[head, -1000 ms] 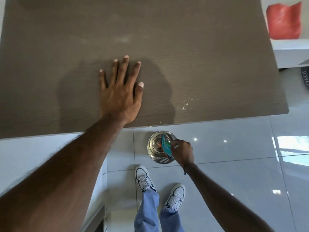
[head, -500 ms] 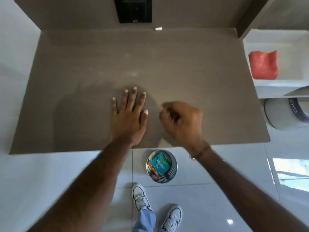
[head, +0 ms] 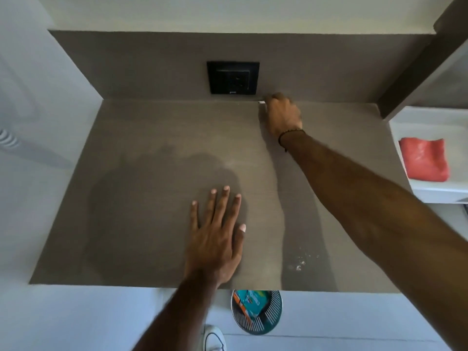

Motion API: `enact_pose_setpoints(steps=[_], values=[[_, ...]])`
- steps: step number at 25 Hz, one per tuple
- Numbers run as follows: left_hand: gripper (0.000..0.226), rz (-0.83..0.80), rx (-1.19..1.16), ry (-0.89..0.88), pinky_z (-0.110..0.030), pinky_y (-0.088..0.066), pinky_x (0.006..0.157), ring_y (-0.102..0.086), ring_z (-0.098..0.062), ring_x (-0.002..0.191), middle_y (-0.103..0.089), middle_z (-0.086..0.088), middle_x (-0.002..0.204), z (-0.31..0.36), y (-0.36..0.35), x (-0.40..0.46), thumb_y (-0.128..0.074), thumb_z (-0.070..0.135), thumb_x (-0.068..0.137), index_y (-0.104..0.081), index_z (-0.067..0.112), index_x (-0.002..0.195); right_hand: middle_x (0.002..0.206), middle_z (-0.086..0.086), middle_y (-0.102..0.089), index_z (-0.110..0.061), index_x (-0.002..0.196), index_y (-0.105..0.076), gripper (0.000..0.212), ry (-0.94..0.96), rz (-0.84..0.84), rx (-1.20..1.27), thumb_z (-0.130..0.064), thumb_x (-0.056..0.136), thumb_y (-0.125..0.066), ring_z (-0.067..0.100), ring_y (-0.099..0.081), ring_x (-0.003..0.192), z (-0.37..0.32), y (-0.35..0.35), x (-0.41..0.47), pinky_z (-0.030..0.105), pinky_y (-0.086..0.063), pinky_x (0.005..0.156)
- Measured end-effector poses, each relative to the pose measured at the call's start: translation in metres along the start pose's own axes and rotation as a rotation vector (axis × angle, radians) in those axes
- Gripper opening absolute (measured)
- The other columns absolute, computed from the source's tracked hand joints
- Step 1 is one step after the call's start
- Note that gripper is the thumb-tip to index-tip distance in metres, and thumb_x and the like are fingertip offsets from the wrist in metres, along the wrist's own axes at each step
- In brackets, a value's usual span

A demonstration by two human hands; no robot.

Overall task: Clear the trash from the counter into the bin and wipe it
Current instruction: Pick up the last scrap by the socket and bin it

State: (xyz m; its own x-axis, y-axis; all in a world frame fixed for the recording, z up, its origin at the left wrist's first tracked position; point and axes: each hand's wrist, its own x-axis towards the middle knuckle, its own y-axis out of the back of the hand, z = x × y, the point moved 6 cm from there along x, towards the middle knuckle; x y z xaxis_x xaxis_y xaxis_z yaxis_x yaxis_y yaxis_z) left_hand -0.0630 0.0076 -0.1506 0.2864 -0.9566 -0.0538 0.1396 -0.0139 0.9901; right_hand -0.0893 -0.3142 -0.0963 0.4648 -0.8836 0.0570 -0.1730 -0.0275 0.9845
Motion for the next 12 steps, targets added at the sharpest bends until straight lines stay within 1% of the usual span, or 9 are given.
enact_pose_setpoints(steps=[2,4,8,10,12], values=[[0.066,0.011,0.004,-0.001,-0.062,-0.014,0.129,-0.009,-0.025,0.164,-0.007,0.000,0.177,0.000,0.000,-0.001,-0.021,0.051,0.104,-0.013,0.029,0.166,0.135,0.017,-0.055,-0.007,0.131,-0.061,0.033,0.027,-0.039,-0.074,-0.011,0.100,-0.050,0.039,-0.054,0.124,-0.005,-0.006,0.009,0.050,-0.051,0.096],[0.066,0.021,0.002,0.004,-0.061,-0.015,0.129,-0.011,-0.025,0.164,-0.009,0.001,0.177,0.000,0.000,0.000,-0.024,0.050,0.104,-0.015,0.030,0.166,0.135,0.018,-0.054,-0.005,0.131,-0.060,0.033,0.028,-0.046,-0.096,-0.012,0.101,-0.050,0.039,-0.054,0.124,-0.006,-0.008,0.015,0.051,-0.050,0.096],[0.066,0.024,0.000,0.002,-0.062,-0.016,0.129,-0.011,-0.025,0.164,-0.010,0.001,0.177,-0.001,-0.001,-0.001,-0.025,0.050,0.104,-0.017,0.030,0.166,0.129,0.020,-0.058,-0.004,0.125,-0.063,0.034,0.049,-0.057,-0.096,-0.024,0.100,-0.053,0.042,-0.060,0.117,-0.006,-0.002,0.016,0.051,-0.052,0.094],[0.066,0.020,-0.001,0.006,-0.062,-0.016,0.128,-0.012,-0.025,0.163,-0.010,0.000,0.176,0.000,0.001,0.000,-0.025,0.050,0.104,-0.017,0.029,0.166,0.125,0.020,-0.060,-0.003,0.123,-0.064,0.034,0.056,-0.120,-0.079,-0.026,0.099,-0.057,0.042,-0.062,0.114,-0.008,0.003,0.007,0.049,-0.054,0.092],[0.066,0.009,0.004,0.014,-0.063,-0.016,0.128,-0.011,-0.026,0.164,-0.009,0.000,0.177,0.001,0.002,0.000,-0.025,0.049,0.104,-0.017,0.029,0.166,0.118,0.020,-0.063,-0.002,0.114,-0.066,0.036,0.054,-0.179,-0.011,-0.030,0.092,-0.064,0.039,-0.064,0.108,-0.010,0.008,-0.017,0.046,-0.055,0.087]])
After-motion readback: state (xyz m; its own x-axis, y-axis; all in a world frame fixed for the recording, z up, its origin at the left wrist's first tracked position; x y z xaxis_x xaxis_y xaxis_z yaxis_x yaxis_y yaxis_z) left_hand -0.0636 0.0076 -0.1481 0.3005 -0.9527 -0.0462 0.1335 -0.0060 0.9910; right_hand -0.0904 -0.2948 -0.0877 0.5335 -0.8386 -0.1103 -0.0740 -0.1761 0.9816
